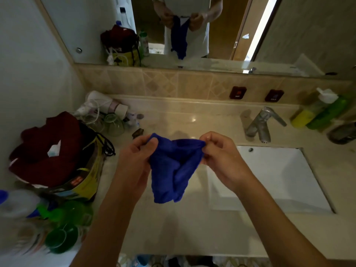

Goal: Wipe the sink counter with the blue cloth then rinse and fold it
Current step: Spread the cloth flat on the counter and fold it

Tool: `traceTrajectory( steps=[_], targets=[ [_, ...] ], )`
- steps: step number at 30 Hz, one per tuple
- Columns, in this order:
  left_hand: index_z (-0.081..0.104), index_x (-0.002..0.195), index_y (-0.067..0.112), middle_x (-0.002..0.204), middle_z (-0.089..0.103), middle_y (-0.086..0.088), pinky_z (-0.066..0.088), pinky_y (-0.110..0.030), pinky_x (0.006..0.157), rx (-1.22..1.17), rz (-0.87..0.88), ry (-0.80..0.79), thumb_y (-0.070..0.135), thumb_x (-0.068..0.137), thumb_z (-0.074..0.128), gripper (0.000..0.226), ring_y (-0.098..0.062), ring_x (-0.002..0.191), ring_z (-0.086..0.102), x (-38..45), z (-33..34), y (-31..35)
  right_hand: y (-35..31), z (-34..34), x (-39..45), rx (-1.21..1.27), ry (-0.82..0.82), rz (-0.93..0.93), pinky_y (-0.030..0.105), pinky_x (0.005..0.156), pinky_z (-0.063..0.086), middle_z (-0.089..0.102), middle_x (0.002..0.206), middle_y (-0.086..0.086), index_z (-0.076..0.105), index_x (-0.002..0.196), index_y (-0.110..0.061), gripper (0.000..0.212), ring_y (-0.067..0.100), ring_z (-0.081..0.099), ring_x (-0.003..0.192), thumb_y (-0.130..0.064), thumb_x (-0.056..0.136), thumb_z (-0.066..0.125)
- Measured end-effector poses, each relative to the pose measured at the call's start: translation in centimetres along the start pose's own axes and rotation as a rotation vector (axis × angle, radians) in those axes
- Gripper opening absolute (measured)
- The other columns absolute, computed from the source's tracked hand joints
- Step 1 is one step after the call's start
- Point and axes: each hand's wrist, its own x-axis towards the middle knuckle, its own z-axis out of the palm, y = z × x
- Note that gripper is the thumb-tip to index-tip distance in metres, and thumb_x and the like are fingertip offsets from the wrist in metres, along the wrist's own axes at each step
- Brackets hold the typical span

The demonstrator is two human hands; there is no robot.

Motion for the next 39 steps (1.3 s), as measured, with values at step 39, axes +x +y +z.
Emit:
traceTrajectory(
  steps=[39],
  targets=[
    [0.068,0.06,0.005,0.064,0.065,-0.009,0.03,-0.007,0.058,1.566,-0.002,-0.329,-0.018,0.049,0.079,0.028,-0.028,0.054,0.064,-4.0,-19.6,-16.3,24.4,-10.4,-9.5,-1.211,-0.292,-0.208,0.017,0.083,0.044,0.073,0.095,-0.007,0.079,0.085,-0.023,0.032,0.001,0.048,0.09,-0.007,0.06,0.091]
  ],
)
